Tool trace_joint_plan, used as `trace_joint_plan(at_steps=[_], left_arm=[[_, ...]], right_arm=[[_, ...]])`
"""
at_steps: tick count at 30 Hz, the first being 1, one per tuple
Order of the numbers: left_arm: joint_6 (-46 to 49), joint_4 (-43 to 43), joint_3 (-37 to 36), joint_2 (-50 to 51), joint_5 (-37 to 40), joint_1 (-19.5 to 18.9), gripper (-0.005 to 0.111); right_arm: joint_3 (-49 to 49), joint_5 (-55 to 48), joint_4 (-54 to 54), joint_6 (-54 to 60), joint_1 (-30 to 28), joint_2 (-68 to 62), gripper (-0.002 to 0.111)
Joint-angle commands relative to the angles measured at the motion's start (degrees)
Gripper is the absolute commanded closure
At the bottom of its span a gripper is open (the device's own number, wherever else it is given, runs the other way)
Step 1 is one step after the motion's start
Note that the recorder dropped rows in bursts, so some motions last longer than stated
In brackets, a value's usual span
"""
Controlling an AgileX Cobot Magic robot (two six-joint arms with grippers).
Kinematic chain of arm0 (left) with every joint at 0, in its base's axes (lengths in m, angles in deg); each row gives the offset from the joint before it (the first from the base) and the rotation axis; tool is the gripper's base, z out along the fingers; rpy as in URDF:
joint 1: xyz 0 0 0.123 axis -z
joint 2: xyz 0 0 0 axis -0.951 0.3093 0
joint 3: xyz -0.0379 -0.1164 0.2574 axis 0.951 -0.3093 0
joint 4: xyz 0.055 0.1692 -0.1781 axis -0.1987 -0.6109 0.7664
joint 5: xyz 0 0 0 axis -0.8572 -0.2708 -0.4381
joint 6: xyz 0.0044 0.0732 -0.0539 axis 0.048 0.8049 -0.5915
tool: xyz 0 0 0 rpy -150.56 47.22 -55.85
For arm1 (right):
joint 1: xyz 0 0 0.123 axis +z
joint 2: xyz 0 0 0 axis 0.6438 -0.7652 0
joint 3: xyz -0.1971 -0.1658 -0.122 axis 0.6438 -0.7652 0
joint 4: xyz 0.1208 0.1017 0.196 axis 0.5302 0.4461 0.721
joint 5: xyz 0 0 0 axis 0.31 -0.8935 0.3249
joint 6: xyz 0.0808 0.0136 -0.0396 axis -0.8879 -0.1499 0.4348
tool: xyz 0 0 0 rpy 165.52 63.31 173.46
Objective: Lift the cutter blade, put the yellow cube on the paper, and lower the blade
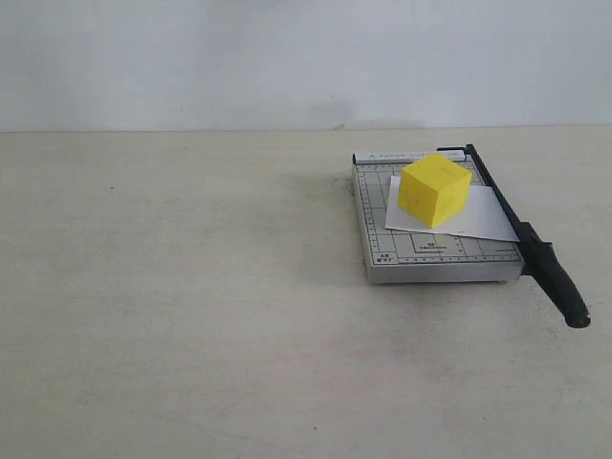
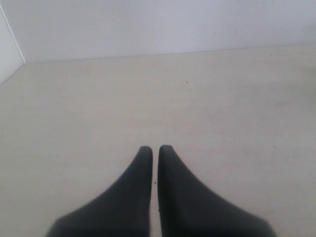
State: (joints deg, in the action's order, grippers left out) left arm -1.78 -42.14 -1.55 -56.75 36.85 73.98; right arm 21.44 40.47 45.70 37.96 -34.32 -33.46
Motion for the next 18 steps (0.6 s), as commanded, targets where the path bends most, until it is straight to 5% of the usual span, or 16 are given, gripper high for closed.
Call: trace_joint_plan(at_steps=[1,15,18], left_arm=[[-0.49,-0.08,-0.2,-0.04,-0.16,-0.2,0.102],[-0.49,-0.08,-0.2,-0.04,-0.16,-0.2,0.102],[-0.49,-0.08,-0.2,-0.04,-0.16,-0.2,0.102]], right_arm=[[1.44,-5.68,2.49,-0.57,-0.04,0.33,0.108],[1.44,-5.51,2.49,-0.57,-0.04,0.33,0.108],[-0.07,2.21,2.26,3.27,-0.04,0.33,0.108]])
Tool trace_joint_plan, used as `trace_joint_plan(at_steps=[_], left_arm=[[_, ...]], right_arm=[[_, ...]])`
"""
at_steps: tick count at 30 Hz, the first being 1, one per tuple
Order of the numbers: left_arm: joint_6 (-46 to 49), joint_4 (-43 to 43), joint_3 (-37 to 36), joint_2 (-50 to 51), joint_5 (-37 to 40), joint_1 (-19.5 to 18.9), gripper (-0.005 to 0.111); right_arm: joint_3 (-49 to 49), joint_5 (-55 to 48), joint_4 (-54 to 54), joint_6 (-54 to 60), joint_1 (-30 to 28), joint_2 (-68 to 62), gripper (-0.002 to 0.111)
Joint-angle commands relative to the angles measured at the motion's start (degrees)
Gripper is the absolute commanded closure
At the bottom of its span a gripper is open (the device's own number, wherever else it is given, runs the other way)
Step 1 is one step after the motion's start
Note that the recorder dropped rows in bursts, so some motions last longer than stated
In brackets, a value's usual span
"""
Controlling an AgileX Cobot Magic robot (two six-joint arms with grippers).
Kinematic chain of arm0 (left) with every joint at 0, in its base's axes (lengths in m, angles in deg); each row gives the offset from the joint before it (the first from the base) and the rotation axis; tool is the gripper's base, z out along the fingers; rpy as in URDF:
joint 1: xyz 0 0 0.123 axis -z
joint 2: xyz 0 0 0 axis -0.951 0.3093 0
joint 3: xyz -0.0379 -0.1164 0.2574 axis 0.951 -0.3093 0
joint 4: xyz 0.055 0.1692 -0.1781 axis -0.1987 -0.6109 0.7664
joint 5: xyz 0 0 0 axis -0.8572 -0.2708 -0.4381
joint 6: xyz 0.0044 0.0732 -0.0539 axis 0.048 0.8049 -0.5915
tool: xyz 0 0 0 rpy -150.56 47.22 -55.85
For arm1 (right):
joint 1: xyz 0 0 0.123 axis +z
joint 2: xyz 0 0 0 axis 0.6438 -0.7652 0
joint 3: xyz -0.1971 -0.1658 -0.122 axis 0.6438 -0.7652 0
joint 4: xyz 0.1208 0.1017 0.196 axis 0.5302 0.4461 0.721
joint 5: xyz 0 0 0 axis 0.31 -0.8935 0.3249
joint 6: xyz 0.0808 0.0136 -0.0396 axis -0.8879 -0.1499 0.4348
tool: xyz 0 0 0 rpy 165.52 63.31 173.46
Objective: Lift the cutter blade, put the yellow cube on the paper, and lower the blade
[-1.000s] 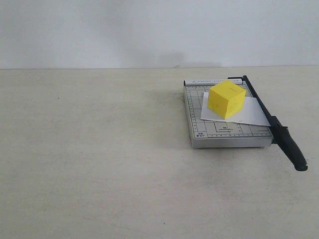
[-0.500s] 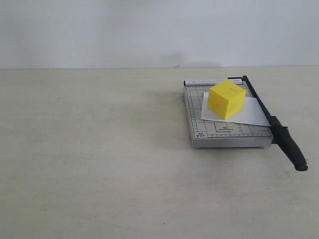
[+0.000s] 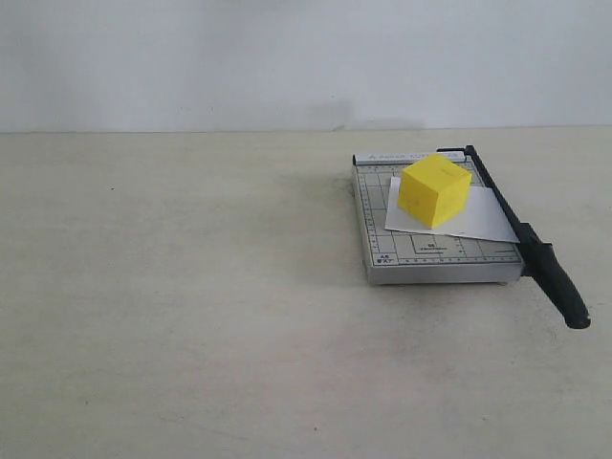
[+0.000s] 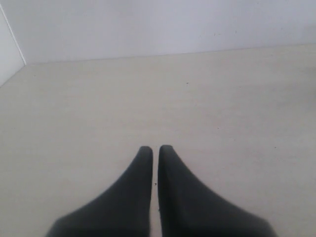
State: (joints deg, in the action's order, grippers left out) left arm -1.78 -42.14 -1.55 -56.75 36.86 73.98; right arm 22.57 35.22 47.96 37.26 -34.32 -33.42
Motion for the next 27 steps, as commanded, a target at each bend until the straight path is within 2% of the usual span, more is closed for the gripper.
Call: trace_joint_plan(at_steps=[1,3,5,12,15,17,24,27], left_arm=[[-0.49,-0.08,-0.2,-0.04,-0.18,-0.2,0.102],[-0.49,-0.08,-0.2,-0.04,-0.18,-0.2,0.102],[-0.49,-0.08,-0.2,-0.04,-0.18,-0.2,0.102],[-0.49,-0.08,-0.2,-0.04,-0.18,-0.2,0.102],[-0.49,-0.08,-0.2,-0.04,-0.18,-0.2,0.102],[-0.49,-0.08,-0.2,-0.04,-0.18,-0.2,0.102],[-0.49,-0.08,-0.2,-0.04,-0.18,-0.2,0.102],[-0.49,-0.08,-0.2,-0.04,-0.18,-0.2,0.102]], right_arm=[[-2.04,11.46,0.0,8.03,-0.04,0.3,0.108],[-3.87,18.94,0.13,14.27,-0.04,0.3,0.108],[-6.46,24.2,0.0,15.63,-0.04,0.3,0.108],[-21.51,32.06,-3.14,4.02,0.04,0.3,0.108],[-29.32,41.28,-7.89,0.46,0.04,0.3,0.108],[-30.59,44.86,-7.87,0.39,0.04,0.3,0.108],[-30.59,34.51,-7.91,-0.93,0.04,0.3,0.108],[-30.59,33.43,-7.8,-0.93,0.04,0.3,0.108]])
